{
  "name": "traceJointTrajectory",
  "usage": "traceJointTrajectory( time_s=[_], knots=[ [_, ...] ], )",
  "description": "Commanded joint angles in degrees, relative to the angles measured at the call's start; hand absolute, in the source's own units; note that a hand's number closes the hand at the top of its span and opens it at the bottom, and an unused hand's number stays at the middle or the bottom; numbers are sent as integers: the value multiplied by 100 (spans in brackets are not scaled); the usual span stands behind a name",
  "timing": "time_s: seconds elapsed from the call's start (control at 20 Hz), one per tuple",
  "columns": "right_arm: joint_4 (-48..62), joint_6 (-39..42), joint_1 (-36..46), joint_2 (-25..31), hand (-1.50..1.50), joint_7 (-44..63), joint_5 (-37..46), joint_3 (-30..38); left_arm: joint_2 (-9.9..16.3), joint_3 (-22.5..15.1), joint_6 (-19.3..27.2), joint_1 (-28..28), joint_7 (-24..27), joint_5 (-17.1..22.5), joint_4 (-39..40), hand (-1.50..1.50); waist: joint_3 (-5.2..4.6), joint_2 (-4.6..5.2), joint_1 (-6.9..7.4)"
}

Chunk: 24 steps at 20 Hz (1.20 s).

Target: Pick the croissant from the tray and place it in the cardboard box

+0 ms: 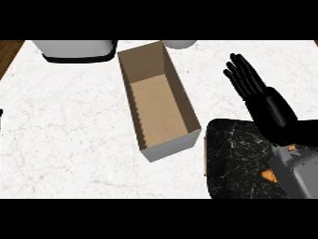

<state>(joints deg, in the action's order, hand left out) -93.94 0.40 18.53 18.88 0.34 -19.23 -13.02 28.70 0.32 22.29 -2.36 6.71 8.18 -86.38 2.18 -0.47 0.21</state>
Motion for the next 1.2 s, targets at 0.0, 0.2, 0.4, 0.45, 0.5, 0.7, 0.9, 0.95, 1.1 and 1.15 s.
traceJointTrajectory(
  time_s=[0.0, 0.2, 0.4, 0.45, 0.5, 0.7, 0.9, 0.95, 1.1, 1.15],
  knots=[
    [-78, -170, -128, 111, -150, -214, -37, 530, -83, -201, 25, -46, -74, -199, -162, 0, -212, 37, -55],
    [147, -1163, -42, 407, -150, -571, 296, 1691, -74, -651, -304, -122, -389, -267, -115, 0, -208, 43, -209],
    [1068, -2708, -617, 915, 150, 304, 1662, 2002, -152, -783, -470, -247, -514, -136, -79, 0, -239, 81, -380],
    [952, -3095, -755, 586, -150, 114, 1638, 2120, -213, -889, -410, -184, -707, -186, -178, 0, -214, 45, -368],
    [949, -3262, -937, 281, -150, -221, 1571, 2175, -211, -924, -512, 4, -787, -170, -51, 0, -209, 64, -337],
    [424, -3234, -1720, 12, -150, -947, 1613, 2231, -383, -1015, -686, 433, -935, -339, 170, 0, -217, 46, -106],
    [-157, -2474, -2565, 1194, -150, 80, 2196, 1878, -320, -995, -562, 191, -1109, -376, -193, 0, -228, 22, -162],
    [0, -2472, -2508, 1468, -150, 329, 2560, 1750, -344, -1033, -608, 132, -1028, -366, -121, 0, -236, 36, -123],
    [-451, -1934, -2833, 2079, -150, 1135, 2824, 1538, -309, -996, -615, 148, -1076, -400, -63, 0, -242, 27, -149],
    [-563, -1613, -2817, 2366, -150, 1428, 2783, 1537, -420, -1093, -542, 165, -1154, -438, -173, 0, -242, 25, -133]
  ],
)
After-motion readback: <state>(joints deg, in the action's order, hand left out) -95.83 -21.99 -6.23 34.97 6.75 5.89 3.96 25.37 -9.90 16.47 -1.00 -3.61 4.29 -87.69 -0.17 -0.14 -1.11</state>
